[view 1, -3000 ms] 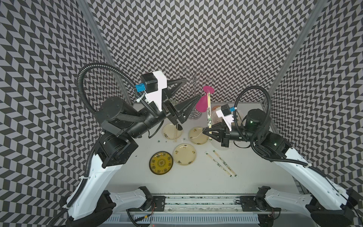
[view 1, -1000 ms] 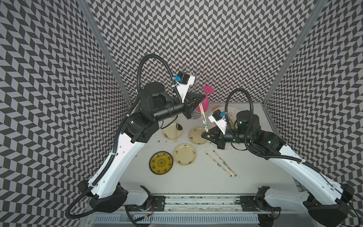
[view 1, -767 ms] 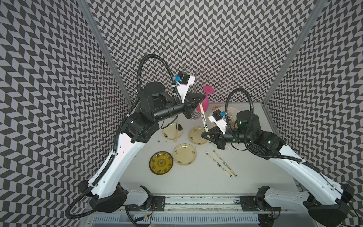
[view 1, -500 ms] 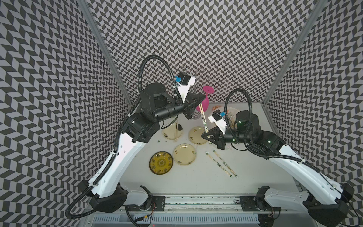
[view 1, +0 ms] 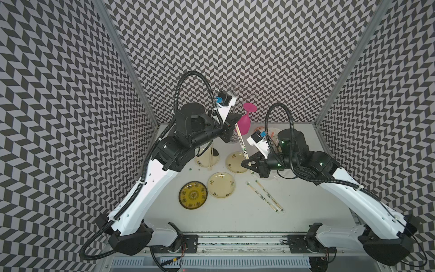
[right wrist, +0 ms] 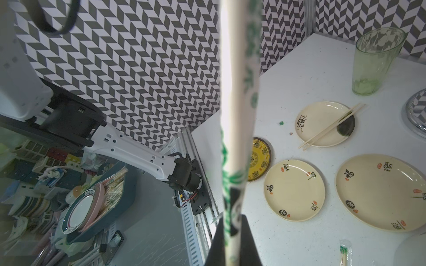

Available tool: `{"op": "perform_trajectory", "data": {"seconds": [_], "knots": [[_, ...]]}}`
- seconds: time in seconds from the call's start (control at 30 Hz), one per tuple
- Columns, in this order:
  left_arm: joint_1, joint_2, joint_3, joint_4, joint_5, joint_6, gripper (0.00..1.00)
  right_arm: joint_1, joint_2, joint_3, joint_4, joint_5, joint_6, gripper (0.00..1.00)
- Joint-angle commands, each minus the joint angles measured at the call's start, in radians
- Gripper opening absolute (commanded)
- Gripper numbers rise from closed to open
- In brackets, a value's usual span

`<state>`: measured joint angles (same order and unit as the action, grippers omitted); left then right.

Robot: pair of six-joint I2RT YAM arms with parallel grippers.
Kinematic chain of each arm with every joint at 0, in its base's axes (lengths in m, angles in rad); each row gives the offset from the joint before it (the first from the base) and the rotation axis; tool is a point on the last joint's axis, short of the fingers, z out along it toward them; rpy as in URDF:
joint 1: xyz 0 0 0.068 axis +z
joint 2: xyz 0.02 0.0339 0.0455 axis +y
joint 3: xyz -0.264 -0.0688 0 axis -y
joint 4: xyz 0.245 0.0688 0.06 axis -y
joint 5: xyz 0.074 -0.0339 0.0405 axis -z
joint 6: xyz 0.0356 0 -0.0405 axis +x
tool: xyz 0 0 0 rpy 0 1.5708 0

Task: Remove the packaging of disposable chopsticks
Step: Remove the packet bag from the disposable chopsticks.

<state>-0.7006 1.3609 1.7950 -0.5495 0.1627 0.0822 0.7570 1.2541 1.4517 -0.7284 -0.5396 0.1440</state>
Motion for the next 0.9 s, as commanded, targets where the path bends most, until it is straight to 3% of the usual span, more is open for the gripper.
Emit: {"op": "perform_trajectory", "data": {"seconds": [0.0, 0.4, 0.77, 0.87], "knots": [[-0.013, 0.012, -0.048, -0.108, -0.054, 0.071, 0.0, 0.005, -0.01, 0.074, 0.107, -0.022, -0.027, 0.0], [-0.013, -0.008, -0.14, -0.208, -0.052, 0.137, 0.0, 0.007, 0.061, 0.215, -0.142, 0.221, -0.157, 0.0], [-0.017, -0.018, -0.262, -0.203, -0.058, 0.148, 0.0, 0.008, 0.075, 0.199, -0.052, 0.112, 0.001, 0.0], [-0.022, -0.019, -0.301, -0.189, -0.056, 0.143, 0.0, 0.008, 0.073, 0.182, -0.018, 0.133, 0.046, 0.0]]}}
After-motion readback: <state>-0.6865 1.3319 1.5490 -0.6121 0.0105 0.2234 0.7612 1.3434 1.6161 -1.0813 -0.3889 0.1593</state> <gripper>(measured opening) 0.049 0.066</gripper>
